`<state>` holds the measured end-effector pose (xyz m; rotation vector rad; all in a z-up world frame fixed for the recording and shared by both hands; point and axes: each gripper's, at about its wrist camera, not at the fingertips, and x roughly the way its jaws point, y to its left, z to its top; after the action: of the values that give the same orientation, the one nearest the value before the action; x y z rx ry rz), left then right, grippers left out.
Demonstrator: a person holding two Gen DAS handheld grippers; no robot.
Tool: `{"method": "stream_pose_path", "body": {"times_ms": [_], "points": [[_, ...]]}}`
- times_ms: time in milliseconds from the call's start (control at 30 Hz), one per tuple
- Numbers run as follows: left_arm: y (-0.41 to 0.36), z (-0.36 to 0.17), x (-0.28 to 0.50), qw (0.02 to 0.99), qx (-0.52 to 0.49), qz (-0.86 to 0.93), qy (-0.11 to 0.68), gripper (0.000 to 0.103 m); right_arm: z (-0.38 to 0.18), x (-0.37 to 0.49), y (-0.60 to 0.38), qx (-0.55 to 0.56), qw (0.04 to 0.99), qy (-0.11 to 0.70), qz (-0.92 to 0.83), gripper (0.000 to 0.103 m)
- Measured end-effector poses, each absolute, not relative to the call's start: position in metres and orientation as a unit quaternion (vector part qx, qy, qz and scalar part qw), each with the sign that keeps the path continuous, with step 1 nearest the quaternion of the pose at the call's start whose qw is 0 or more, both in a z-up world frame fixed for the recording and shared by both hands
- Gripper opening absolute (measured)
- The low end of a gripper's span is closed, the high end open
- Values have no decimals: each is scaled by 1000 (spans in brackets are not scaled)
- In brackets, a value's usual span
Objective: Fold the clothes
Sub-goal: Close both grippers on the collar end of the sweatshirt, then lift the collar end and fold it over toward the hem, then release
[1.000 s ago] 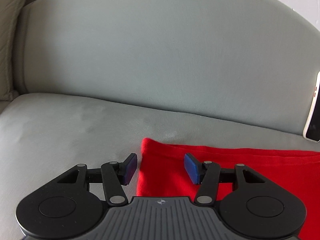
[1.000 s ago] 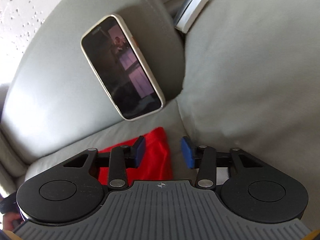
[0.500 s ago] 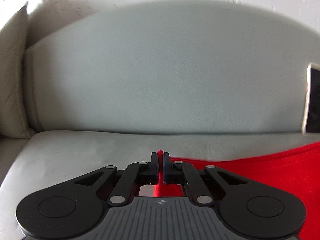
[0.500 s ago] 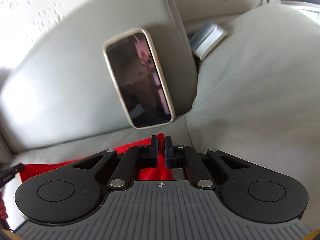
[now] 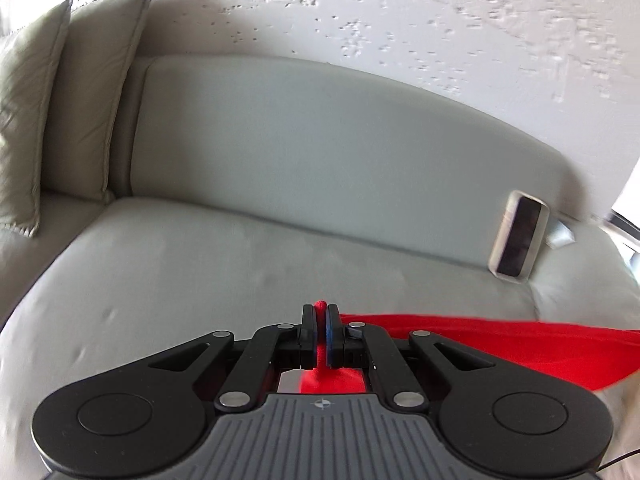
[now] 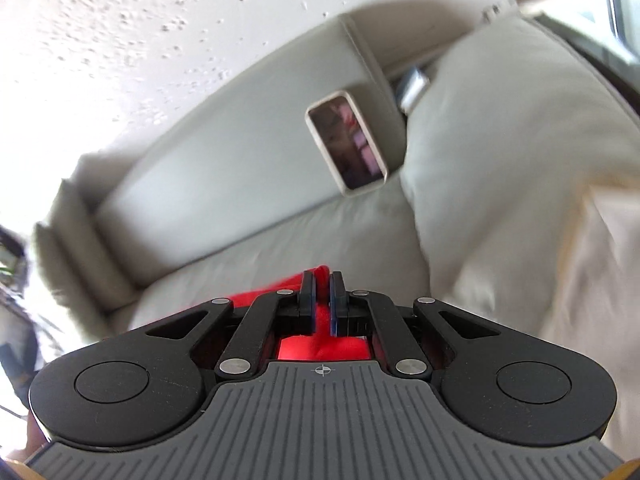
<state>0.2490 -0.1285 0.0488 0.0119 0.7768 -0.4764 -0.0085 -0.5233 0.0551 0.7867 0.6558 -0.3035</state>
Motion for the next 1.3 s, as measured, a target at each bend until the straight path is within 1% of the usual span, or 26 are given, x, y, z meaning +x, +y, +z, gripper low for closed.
{"method": "stream_pose_path", "body": {"times_ms": [100,200,400,667,733,867,900,933,967,1000,1033,1100,1167,1233,1300], "points": [[-96,41,209,887,-11,-235,397,3,40,-59,-504,401,845,327,-136,6],[-65,20,178,876,-47,-226,424,3,20,-100,-484,425,829,337,-135,6],[-23,-23,137,862,-98,-187,462,3,-32,-153,-457,478,795,343,-150,6],[0,-25,102,875,-102,-178,438,3,-58,-189,-438,486,792,334,-158,6],[1,-29,99,875,-103,-172,440,3,-60,-193,-432,475,796,340,-161,6],[-3,-42,93,869,-72,-172,458,4,-67,-195,-423,442,802,363,-171,7],[-4,-44,91,867,-64,-167,464,8,-68,-195,-422,437,802,368,-175,18],[-4,-43,89,869,-57,-155,466,15,-68,-195,-422,435,799,374,-179,28],[-3,-40,86,872,-50,-140,466,19,-67,-196,-422,433,797,377,-185,33],[-2,-36,82,879,-45,-121,459,34,-63,-199,-422,431,798,375,-193,38],[0,-29,75,891,-40,-104,441,39,-57,-203,-422,428,802,366,-198,40],[1,-14,60,914,-28,-85,395,38,-43,-207,-419,416,818,344,-201,43],[-9,-3,52,924,-19,-120,364,37,-35,-199,-413,403,829,340,-186,44],[-32,-3,56,911,-13,-184,368,38,-32,-185,-406,395,836,345,-162,44],[-62,-14,65,896,1,-228,381,38,-41,-162,-398,396,834,358,-138,43]]}}
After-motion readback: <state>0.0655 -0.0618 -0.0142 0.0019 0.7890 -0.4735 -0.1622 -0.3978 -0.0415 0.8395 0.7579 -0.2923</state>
